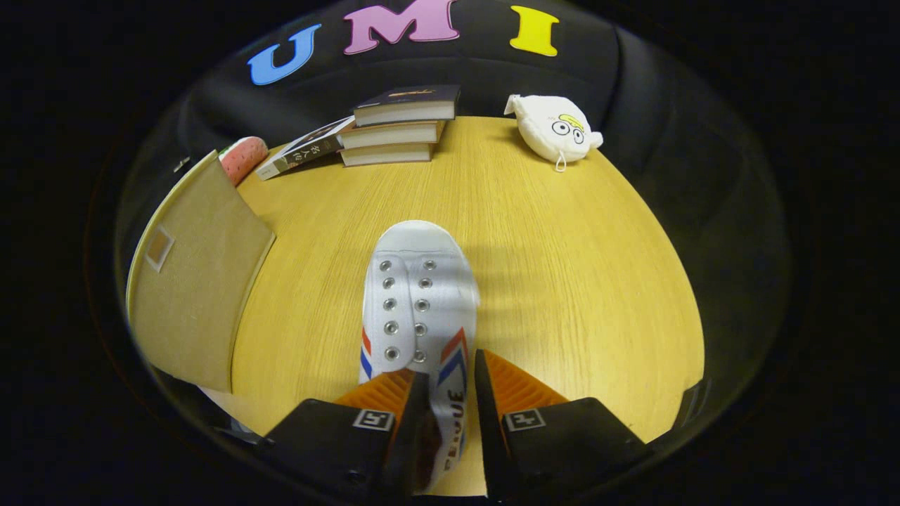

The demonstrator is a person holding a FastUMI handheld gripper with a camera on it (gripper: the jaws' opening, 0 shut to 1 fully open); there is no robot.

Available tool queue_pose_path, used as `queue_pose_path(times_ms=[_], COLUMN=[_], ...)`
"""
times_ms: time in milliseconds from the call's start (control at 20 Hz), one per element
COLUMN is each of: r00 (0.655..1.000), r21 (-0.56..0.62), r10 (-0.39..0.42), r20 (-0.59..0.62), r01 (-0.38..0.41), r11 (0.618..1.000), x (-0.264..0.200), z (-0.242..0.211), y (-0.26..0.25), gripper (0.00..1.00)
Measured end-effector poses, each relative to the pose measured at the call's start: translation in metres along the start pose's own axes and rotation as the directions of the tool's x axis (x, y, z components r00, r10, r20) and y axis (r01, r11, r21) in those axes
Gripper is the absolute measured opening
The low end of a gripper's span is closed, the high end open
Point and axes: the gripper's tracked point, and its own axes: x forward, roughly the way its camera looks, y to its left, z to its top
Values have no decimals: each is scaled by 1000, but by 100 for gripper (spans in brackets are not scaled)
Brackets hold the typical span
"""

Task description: Open the storage box then place both shoes into the box .Put the left shoe in first, then the right shoe, with the right side of both shoes facing outward in a uniform manner.

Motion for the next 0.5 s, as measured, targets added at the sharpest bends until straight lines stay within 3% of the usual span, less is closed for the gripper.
queue_pose_path(times_ms=[150, 200, 300, 500], r00=[1000, 1000, 999, 996], r21=[30, 70, 149, 214], r10=[-10, 5, 44, 90], r20=[10, 1, -23, 25], r01=[9, -5, -40, -93], r11=[1000, 998, 988, 972], x=[-1, -1, -7, -31], z=[2, 2, 4, 25], y=[-8, -6, 0, 15], gripper=[27, 10, 5, 5])
